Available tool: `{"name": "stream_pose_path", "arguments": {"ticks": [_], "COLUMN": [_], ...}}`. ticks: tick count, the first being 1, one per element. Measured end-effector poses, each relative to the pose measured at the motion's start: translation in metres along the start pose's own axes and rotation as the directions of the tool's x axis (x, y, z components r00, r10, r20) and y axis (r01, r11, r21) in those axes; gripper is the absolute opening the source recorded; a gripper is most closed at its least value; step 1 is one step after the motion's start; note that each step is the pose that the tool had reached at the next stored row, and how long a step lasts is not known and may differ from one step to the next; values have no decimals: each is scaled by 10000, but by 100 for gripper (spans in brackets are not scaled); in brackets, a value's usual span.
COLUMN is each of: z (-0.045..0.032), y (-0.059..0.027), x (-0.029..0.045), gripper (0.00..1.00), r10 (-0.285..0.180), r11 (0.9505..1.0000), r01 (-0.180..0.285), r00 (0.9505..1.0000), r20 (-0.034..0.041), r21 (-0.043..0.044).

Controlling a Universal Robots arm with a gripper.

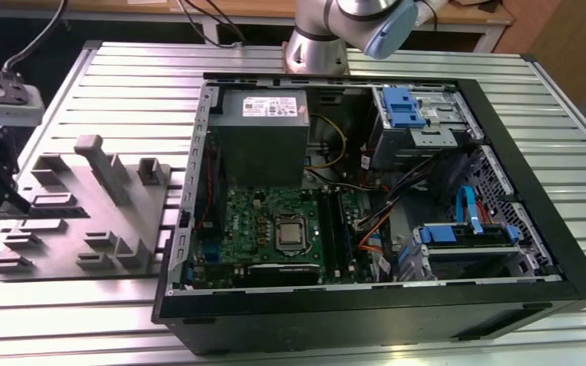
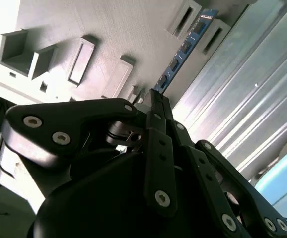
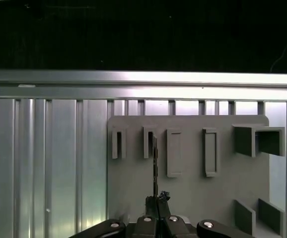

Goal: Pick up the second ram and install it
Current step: 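Pick up the second ram and move it above second insertion slot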

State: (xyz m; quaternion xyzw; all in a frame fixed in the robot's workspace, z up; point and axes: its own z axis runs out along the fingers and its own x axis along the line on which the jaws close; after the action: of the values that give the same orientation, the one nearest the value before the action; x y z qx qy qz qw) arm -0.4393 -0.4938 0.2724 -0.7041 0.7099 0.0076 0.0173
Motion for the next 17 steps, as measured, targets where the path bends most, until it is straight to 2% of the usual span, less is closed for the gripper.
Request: {"name": "stream_pose_path", "arguments": {"ticks": [7, 17], "z": [-246, -642], "y": [-3, -9], "x": [-15, -38], "gripper": [11, 11], "r10": [-1, -1], "r11": [10000, 10000], "r01": [1, 1], "r00": [10000, 10000], "r20": [0, -12], "r21": [23, 27]}}
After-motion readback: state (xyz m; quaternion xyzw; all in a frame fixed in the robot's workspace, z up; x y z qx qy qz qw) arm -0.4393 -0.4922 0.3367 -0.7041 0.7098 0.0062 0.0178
